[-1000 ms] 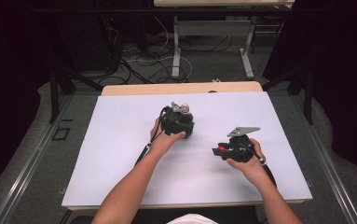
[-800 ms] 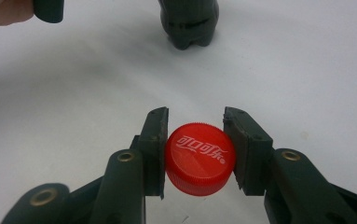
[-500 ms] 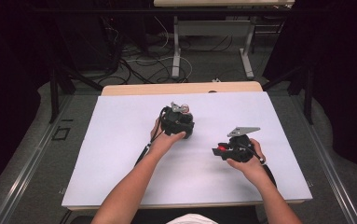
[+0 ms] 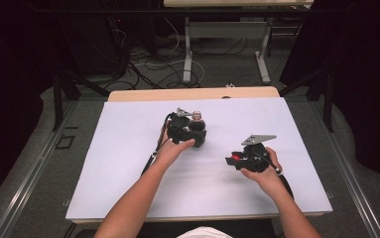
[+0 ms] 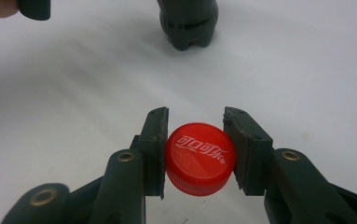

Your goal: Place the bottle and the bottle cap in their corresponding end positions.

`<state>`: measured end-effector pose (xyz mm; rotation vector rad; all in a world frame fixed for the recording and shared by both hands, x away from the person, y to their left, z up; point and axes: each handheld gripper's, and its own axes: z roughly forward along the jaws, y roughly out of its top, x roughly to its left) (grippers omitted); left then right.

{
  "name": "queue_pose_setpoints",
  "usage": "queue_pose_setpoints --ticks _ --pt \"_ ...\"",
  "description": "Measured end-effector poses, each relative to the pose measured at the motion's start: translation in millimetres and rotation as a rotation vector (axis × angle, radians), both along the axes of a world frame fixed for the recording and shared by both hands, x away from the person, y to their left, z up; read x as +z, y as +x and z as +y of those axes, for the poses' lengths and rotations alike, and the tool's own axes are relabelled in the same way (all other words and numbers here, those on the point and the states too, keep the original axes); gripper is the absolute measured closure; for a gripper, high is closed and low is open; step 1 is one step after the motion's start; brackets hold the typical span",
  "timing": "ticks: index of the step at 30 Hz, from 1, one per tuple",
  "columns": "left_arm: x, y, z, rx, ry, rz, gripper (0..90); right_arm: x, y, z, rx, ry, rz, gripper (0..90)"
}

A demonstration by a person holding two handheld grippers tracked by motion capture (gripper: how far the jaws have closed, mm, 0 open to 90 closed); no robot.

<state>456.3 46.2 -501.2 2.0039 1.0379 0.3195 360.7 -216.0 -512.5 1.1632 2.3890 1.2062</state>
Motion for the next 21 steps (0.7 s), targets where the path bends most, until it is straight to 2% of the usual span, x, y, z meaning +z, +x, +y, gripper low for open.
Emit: queue_pose_setpoints --ticks 2,7,10,11,13,14,15,16,19,21 --pt "2.6 -1.8 2.8 0.002 0.0 -0.002 4.2 0.4 -0.8 1.7 -0.004 0.008 0.008 61.0" --pt "8.1 -10.0 8.1 0.013 -0.02 -0.017 2.5 -0.5 0.3 5.2 0.006 0.001 -0.004 61.1" --pt "11.7 -15.0 13.4 0.014 -0.023 -0.015 0.7 -0.7 0.3 7.8 0.008 -0.003 0.016 61.1" --pt "12.6 -16.5 15.4 0.014 -0.032 -0.018 0.7 -1.1 1.4 8.3 0.014 -0.008 -0.003 61.1" --pt "15.0 -20.3 19.9 0.012 -0.045 -0.025 0.7 -0.5 1.9 11.2 0.018 0.001 0.0 61.1" --pt "16.5 -22.6 22.3 0.012 -0.046 -0.024 0.7 -1.0 3.0 11.9 0.026 0.006 -0.015 61.1" --pt "17.8 -25.2 24.8 0.015 -0.048 -0.031 0.7 1.3 2.1 13.2 0.017 -0.003 0.009 61.1" --pt "18.5 -27.4 26.9 0.015 -0.052 -0.043 0.7 1.1 3.7 14.4 0.024 -0.003 -0.009 61.1" --pt "22.2 -34.7 33.0 0.029 -0.023 -0.057 0.7 4.0 5.5 17.7 0.043 -0.026 -0.002 61.1" --pt "24.6 -40.1 38.1 0.035 -0.022 -0.069 0.7 3.7 5.9 22.0 0.038 -0.005 -0.008 61.1"
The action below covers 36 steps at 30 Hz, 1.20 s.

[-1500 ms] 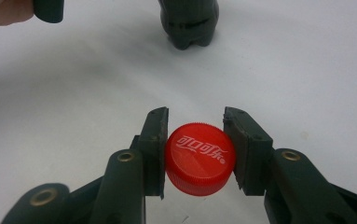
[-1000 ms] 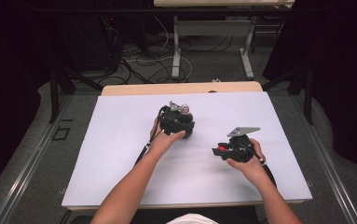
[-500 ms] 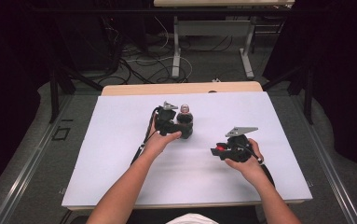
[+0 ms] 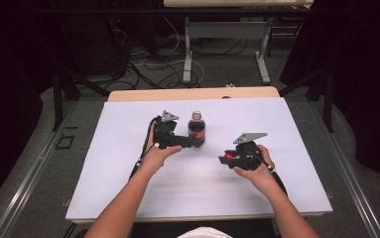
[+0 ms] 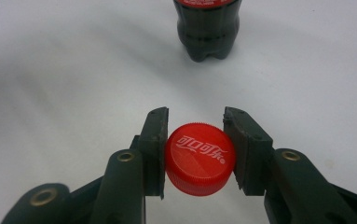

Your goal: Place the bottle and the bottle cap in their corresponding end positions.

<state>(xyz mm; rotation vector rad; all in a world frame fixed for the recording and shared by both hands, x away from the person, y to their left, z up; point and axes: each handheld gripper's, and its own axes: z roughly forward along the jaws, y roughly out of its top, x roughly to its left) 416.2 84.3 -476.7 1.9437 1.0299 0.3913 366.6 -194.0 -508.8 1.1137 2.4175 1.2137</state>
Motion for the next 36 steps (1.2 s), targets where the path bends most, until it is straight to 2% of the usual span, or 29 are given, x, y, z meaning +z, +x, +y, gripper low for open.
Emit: queue_pose_setpoints --ticks 1,5,8,9,10,12,13,14,16,17,26,27,28,33,34,35,36 --pt "1.3 -2.7 3.6 0.002 0.005 -0.008 0.7 0.6 0.9 0.9 0.009 -0.014 -0.001 61.1" --pt "2.7 -12.2 13.4 0.017 0.003 -0.026 0.7 1.1 3.3 6.8 0.01 -0.005 -0.012 61.1" --pt "2.4 -16.3 21.4 0.028 -0.026 -0.013 0.6 2.5 4.5 9.9 0.025 -0.014 -0.002 61.1" --pt "2.1 -17.2 24.2 0.033 -0.029 -0.012 0.6 1.7 5.1 11.4 0.022 -0.01 -0.017 61.1" --pt "1.4 -18.3 26.8 0.036 -0.037 -0.012 0.6 2.4 5.3 12.5 0.029 -0.014 0.0 61.1" --pt "0.7 -21.0 33.4 0.034 -0.048 -0.004 0.6 1.1 6.9 15.3 0.027 -0.009 -0.014 61.1" --pt "0.0 -21.7 35.1 0.041 -0.053 -0.005 0.7 0.8 7.5 16.2 0.027 -0.012 -0.014 61.1" --pt "0.2 -22.1 37.6 0.038 -0.051 -0.004 0.7 1.5 7.5 17.2 0.03 -0.019 0.007 61.0" --pt "1.1 -23.5 42.4 0.04 -0.048 -0.004 0.7 -1.4 9.9 19.9 0.032 -0.012 -0.019 61.1" --pt "0.7 -23.9 44.2 0.046 -0.051 -0.009 0.6 -1.5 9.9 21.6 0.029 -0.017 -0.002 61.1" --pt "-4.6 -25.2 54.6 0.064 -0.048 0.01 0.7 -9.4 14.4 36.6 0.055 -0.026 0.008 61.1" --pt "-5.0 -25.3 54.9 0.071 -0.056 0.008 0.7 -8.9 15.0 37.7 0.07 -0.041 0.024 61.1" --pt "-4.7 -24.9 56.3 0.067 -0.052 0.008 0.7 -11.1 15.7 40.3 0.064 -0.026 0.009 61.1" --pt "-3.9 -25.1 60.8 0.087 -0.071 0.017 0.6 -15.3 19.8 48.3 0.074 -0.02 0.034 61.1" --pt "-3.9 -24.8 62.1 0.086 -0.067 0.012 0.6 -16.9 21.3 49.9 0.081 -0.014 0.034 61.1" --pt "-3.6 -25.0 63.1 0.089 -0.066 0.017 0.7 -17.5 22.9 50.4 0.096 -0.029 0.038 61.1" --pt "-3.1 -24.9 64.3 0.087 -0.066 0.019 0.7 -19.8 23.6 52.9 0.088 -0.017 0.032 61.1"
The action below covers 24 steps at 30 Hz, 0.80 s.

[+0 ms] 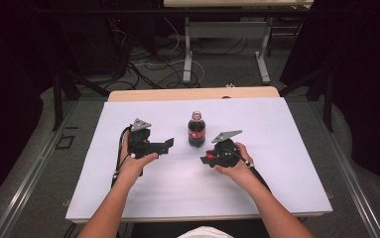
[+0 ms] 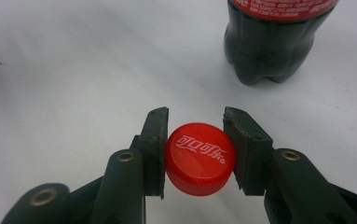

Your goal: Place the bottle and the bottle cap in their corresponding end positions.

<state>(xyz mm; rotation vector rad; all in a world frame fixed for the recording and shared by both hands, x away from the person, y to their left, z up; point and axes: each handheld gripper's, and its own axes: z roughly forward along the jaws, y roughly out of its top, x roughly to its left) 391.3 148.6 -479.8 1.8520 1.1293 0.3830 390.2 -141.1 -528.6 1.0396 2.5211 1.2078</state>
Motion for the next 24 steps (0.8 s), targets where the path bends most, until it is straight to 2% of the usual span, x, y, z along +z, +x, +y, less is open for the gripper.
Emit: queue_pose_setpoints --ticks 2,3,4,5,6,7,8,9,11,12,13,14,16,17,18,23,24 --pt "-0.3 0.4 1.2 0.007 0.0 -0.009 0.7 -3.4 2.1 2.7 0.009 0.004 -0.009 61.1" --pt "-0.3 0.3 1.2 0.008 -0.005 -0.008 0.7 -3.5 2.6 3.4 0.021 -0.011 0.003 61.1" --pt "-0.2 0.3 1.4 0.007 -0.007 -0.008 0.7 -4.9 2.0 5.4 0.017 -0.004 0.006 61.1" --pt "-0.3 0.3 1.4 0.007 -0.006 -0.008 0.7 -4.6 2.7 5.8 0.037 -0.028 0.018 61.0" --pt "-0.5 0.4 1.5 0.007 -0.005 -0.008 0.7 -8.5 2.8 9.0 0.027 -0.004 -0.003 61.0" --pt "-0.9 0.2 1.0 0.01 -0.012 -0.001 0.7 -8.4 2.8 9.7 0.036 -0.025 0.014 61.1" --pt "-1.2 0.5 1.0 0.008 -0.008 -0.004 0.7 -11.0 2.8 12.4 0.037 -0.012 0.009 61.0" --pt "-1.3 0.5 0.8 0.008 -0.008 -0.004 0.7 -11.5 2.6 13.8 0.043 -0.031 0.023 61.0" --pt "-1.4 0.3 0.6 0.008 -0.008 -0.002 0.7 -16.9 2.8 18.8 0.053 -0.022 0.0 61.0" --pt "-1.3 0.3 0.6 0.007 -0.007 -0.003 0.7 -17.0 2.1 20.2 0.066 -0.04 0.021 61.1" --pt "-1.4 0.3 0.7 0.006 -0.008 -0.004 0.6 -19.8 1.6 23.2 0.068 -0.03 0.01 61.1" --pt "-1.7 0.1 0.5 0.008 -0.011 0.0 0.7 -20.5 0.6 24.6 0.078 -0.049 0.017 61.0" --pt "-2.2 0.2 0.5 0.008 -0.011 -0.001 0.7 -22.4 -1.9 27.4 0.089 -0.048 0.029 61.0" --pt "-2.3 0.2 0.5 0.006 -0.011 0.0 0.7 -23.9 -1.8 28.0 0.109 -0.05 0.009 61.0" --pt "-2.4 0.2 0.5 0.006 -0.01 0.001 0.7 -24.8 -4.0 29.6 0.102 -0.046 0.021 61.1" --pt "-2.0 0.4 1.4 0.008 -0.002 -0.007 0.7 -28.3 -9.5 32.1 0.105 -0.058 0.02 61.0" --pt "-1.5 0.3 1.9 0.004 0.0 0.002 0.7 -29.2 -9.5 32.3 0.117 -0.056 0.004 61.0"
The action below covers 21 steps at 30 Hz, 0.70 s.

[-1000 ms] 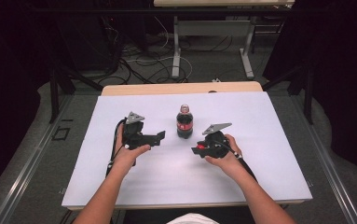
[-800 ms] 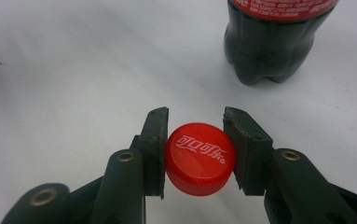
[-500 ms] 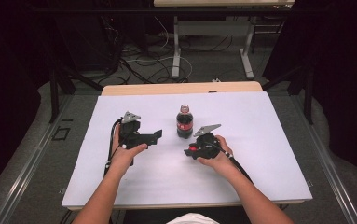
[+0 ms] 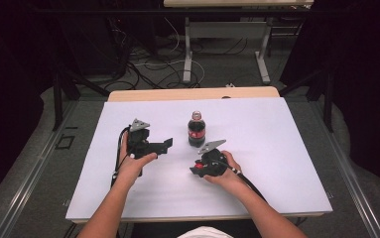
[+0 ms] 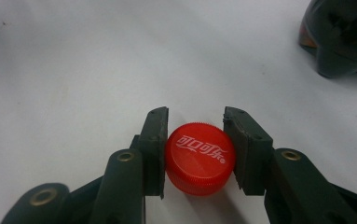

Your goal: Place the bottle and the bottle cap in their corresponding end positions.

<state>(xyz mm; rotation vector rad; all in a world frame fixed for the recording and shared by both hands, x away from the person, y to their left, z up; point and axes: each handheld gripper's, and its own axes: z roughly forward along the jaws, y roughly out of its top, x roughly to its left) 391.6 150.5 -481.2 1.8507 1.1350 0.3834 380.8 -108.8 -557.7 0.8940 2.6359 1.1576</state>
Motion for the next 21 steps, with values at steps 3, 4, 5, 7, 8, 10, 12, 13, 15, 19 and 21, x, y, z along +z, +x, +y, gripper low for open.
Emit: queue_pose_setpoints --ticks 3,4,5,7,8,10,12,13,15,19,21 --pt "-0.4 0.1 -0.5 0.003 -0.006 0.003 0.7 -0.9 -2.8 1.1 -0.006 0.001 0.004 61.0" --pt "-0.6 0.3 -0.4 0.003 -0.005 0.003 0.7 -1.6 -3.1 1.1 -0.006 -0.002 -0.002 61.0" --pt "-0.6 0.3 0.0 0.002 0.004 0.005 0.7 -3.2 -2.9 1.7 -0.011 0.014 -0.019 61.0" --pt "-1.2 0.7 -0.1 0.001 0.005 0.004 0.7 -2.3 -2.1 0.6 0.002 0.001 -0.014 61.0" --pt "-1.3 0.8 0.0 0.001 0.007 0.005 0.6 -2.0 -2.4 0.8 -0.001 0.0 -0.011 60.9" --pt "-1.3 0.8 0.0 0.001 0.006 0.005 0.7 -1.9 -2.8 1.0 -0.006 -0.001 -0.007 60.9" --pt "-1.2 0.7 0.1 0.002 0.004 0.003 0.7 -2.0 -3.1 1.2 0.002 0.001 -0.009 60.9" --pt "-1.2 0.7 0.2 0.002 0.004 0.004 0.7 -1.9 -3.2 1.1 0.006 -0.001 -0.009 60.9" --pt "-1.6 0.4 -0.5 0.006 -0.007 0.01 0.7 -1.9 -3.1 1.1 0.006 -0.002 -0.01 60.8" --pt "-1.7 0.7 -0.5 0.0 0.002 0.009 0.7 -1.9 -2.2 0.7 -0.005 -0.007 -0.023 60.0" --pt "-2.2 0.9 -0.7 0.001 0.0 0.008 0.7 -1.3 -2.3 0.2 -0.011 -0.002 -0.016 56.5"
